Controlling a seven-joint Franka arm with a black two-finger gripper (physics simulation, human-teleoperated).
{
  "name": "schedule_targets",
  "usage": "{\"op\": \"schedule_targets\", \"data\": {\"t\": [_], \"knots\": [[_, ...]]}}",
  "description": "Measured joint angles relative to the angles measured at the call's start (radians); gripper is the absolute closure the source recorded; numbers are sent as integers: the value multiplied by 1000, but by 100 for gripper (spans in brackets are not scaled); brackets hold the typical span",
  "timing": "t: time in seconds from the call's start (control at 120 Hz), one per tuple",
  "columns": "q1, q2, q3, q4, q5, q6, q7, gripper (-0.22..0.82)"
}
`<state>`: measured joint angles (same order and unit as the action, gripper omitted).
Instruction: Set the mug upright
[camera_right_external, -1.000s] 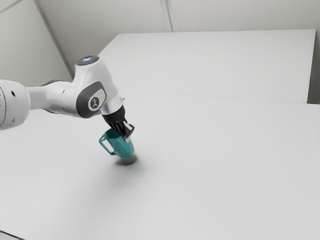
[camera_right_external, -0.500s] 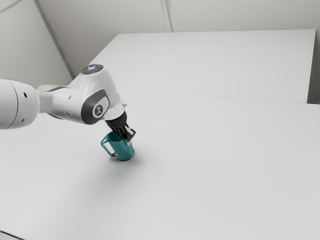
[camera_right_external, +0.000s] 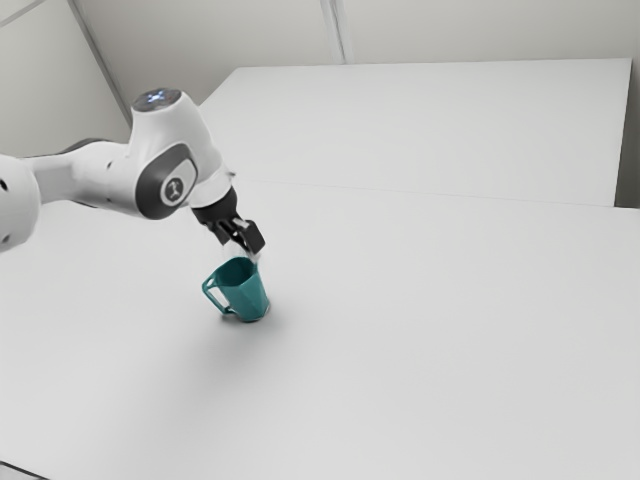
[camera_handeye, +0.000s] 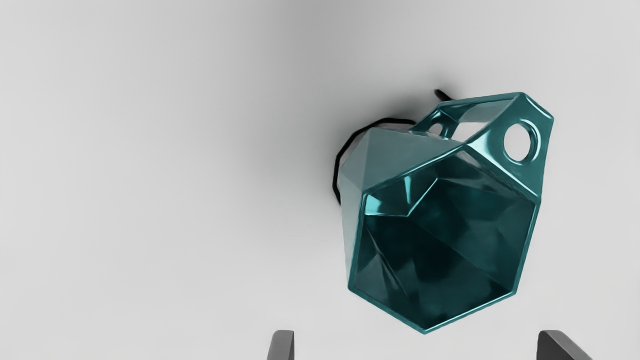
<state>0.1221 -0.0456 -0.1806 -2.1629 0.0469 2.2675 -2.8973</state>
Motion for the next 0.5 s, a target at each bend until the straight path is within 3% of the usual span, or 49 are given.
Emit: {"op": "schedule_targets", "data": {"t": [0.283,0.5], "knots": [[-35,1,67,219,2,-204,0,2],[-28,0,74,327,33,-340,0,1]]}}
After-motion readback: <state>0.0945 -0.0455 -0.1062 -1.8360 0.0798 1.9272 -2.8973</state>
